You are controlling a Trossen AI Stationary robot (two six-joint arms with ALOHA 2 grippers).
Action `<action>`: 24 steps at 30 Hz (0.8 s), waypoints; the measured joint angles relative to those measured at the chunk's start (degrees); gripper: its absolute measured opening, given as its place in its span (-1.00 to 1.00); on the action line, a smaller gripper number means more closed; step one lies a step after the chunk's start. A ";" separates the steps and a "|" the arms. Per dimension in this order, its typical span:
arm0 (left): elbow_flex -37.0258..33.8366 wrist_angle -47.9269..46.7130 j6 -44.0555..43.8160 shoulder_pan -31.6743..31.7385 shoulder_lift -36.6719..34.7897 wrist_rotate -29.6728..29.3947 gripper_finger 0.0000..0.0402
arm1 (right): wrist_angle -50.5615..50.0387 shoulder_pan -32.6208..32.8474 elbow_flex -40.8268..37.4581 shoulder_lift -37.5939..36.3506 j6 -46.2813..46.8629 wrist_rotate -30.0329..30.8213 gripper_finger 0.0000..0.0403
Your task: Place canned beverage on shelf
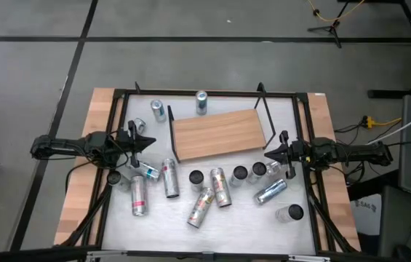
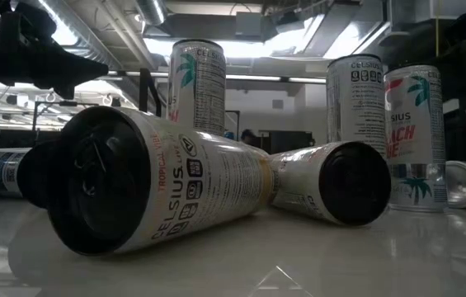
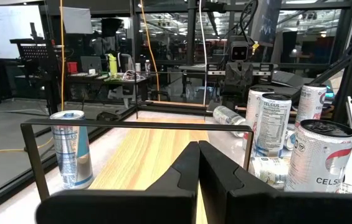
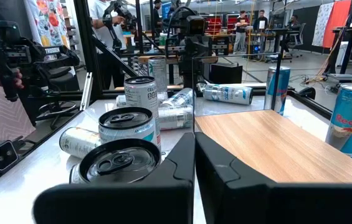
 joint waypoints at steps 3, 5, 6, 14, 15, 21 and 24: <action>-0.02 0.00 0.00 -0.02 0.00 0.00 -0.99 | 1.11 0.00 -0.08 -0.02 -0.02 0.37 -0.95; -0.02 0.01 0.00 0.00 0.00 -0.02 -0.99 | 2.65 0.00 -0.08 -0.02 -0.02 0.70 -0.95; -0.01 0.02 0.00 0.00 0.00 -0.02 -0.99 | 3.34 0.00 -0.08 -0.04 -0.02 1.05 -0.95; 0.00 0.02 0.00 0.00 0.00 -0.02 -0.99 | 8.67 0.00 -0.08 -0.02 3.60 -2.61 -0.94; 0.00 0.01 0.00 -0.01 -0.02 0.00 -0.99 | 9.76 0.00 -0.08 -0.02 5.64 -2.42 -0.91; 0.00 0.01 -0.03 0.00 -0.02 -0.02 -0.99 | 12.76 0.00 0.02 -0.02 14.48 -2.16 -0.53; -0.02 0.02 -0.05 0.00 0.00 -0.02 -0.99 | 12.50 0.00 0.41 0.00 17.24 -3.51 -0.22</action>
